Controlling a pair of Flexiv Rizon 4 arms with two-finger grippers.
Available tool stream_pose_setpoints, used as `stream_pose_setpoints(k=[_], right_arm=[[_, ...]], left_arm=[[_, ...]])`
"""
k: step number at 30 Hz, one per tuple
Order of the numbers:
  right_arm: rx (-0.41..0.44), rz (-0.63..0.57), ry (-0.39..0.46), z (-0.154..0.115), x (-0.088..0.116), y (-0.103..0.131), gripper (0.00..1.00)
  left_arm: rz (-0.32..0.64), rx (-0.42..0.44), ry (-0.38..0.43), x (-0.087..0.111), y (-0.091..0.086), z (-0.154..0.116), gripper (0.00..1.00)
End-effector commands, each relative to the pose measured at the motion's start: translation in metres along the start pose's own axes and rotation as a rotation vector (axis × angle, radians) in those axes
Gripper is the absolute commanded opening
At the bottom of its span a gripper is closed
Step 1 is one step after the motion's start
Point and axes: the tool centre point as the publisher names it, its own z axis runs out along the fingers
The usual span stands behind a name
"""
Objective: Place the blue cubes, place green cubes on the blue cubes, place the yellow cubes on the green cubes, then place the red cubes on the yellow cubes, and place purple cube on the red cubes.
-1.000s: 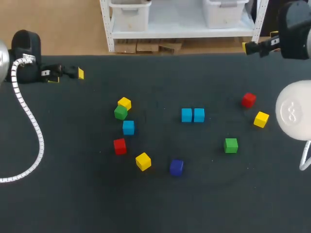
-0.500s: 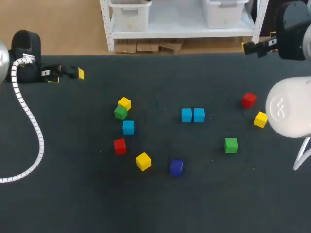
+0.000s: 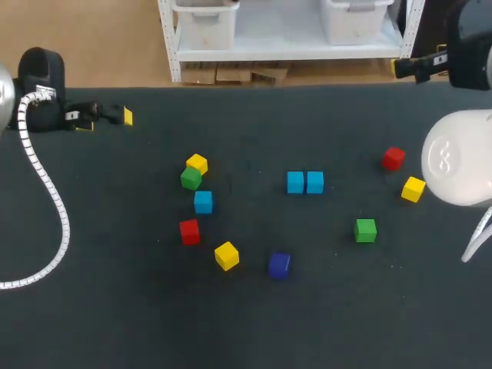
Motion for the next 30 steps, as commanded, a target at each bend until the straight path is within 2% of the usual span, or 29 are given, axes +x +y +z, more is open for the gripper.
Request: stream_pose_setpoints(k=[1, 11, 16, 20, 26, 30], right_arm=[[-0.022, -0.026, -0.014, -0.001, 0.002, -0.014, 1.0], [0.03, -0.145, -0.028, -0.005, 0.001, -0.045, 1.0], [0.046, -0.137, -0.032, -0.004, -0.003, -0.076, 1.0], [0.054, -0.08, -0.02, 0.0, -0.004, -0.099, 1.0], [0.069, -0.048, -0.008, 0.008, 0.0, -0.119, 1.0], [0.085, -0.072, 0.008, 0.014, 0.004, -0.13, 1.0]], left_arm=[[0.002, 0.012, -0.007, 0.001, 0.002, 0.0, 1.0], [0.002, 0.012, -0.007, 0.001, 0.002, 0.0, 1.0], [0.002, 0.012, -0.007, 0.001, 0.002, 0.0, 1.0], [0.002, 0.012, -0.007, 0.001, 0.002, 0.0, 1.0], [0.002, 0.012, -0.007, 0.001, 0.002, 0.0, 1.0], [0.002, 0.012, -0.007, 0.001, 0.002, 0.0, 1.0]])
